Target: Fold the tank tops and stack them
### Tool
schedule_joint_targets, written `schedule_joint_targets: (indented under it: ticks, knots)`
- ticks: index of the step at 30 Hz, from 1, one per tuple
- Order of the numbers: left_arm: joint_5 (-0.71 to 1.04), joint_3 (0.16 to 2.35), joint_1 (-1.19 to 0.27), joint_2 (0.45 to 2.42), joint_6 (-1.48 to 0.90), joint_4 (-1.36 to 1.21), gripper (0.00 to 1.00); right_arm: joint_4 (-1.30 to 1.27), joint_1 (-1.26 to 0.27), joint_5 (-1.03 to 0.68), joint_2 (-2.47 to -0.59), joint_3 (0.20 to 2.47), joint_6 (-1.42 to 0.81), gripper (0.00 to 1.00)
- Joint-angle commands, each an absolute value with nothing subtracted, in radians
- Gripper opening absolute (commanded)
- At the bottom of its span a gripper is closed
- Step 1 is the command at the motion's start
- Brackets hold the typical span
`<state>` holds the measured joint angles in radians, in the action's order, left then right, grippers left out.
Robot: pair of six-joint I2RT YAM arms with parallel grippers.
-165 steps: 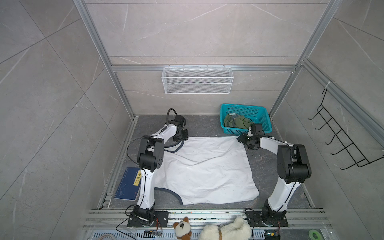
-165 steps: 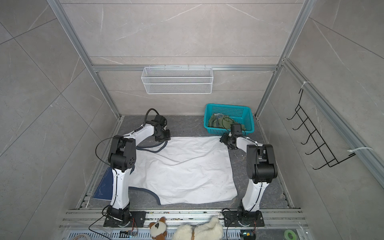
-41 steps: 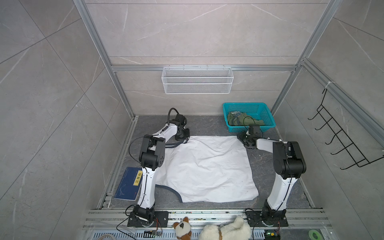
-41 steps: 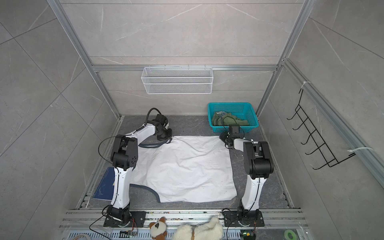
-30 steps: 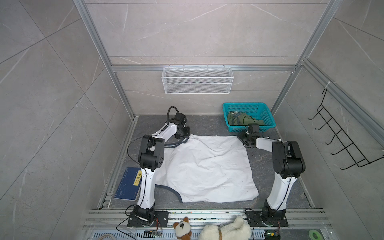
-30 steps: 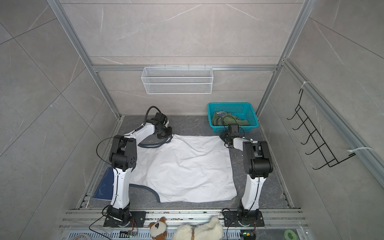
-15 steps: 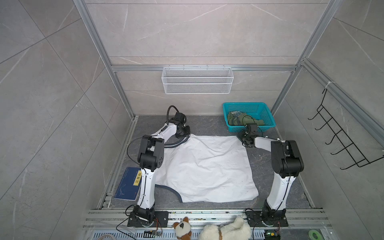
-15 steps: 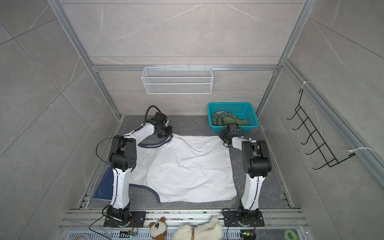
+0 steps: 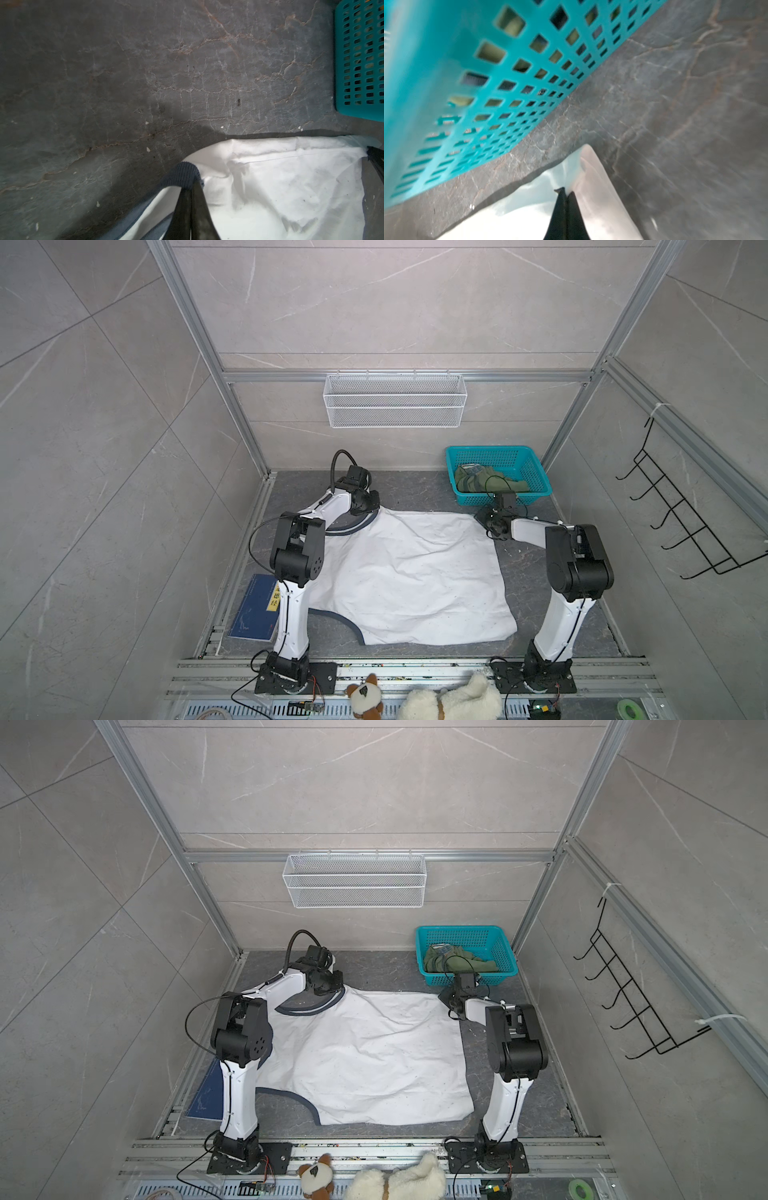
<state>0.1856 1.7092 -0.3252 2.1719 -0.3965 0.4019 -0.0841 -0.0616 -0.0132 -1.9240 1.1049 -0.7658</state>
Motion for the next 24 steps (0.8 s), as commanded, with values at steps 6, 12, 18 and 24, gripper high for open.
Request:
schedule_joint_targets:
  ticks: [6, 12, 18, 24]
  knots:
    - [0.156, 1.783, -0.308, 2.192, -0.374, 0.392, 0.0, 0.003, -0.067, 0.096, -1.834, 1.122, -0.707, 0.0]
    - [0.152, 1.813, -0.305, 2.224, -0.371, 0.396, 0.0, 0.042, -0.067, 0.128, -1.825, 1.163, -0.688, 0.0]
    - [0.159, 1.826, -0.302, 2.231, -0.349, 0.388, 0.0, 0.075, -0.065, 0.157, -1.836, 1.194, -0.678, 0.0]
    - [0.201, 1.933, -0.311, 2.304, -0.282, 0.493, 0.0, 0.09, -0.063, 0.135, -1.871, 1.238, -0.652, 0.0]
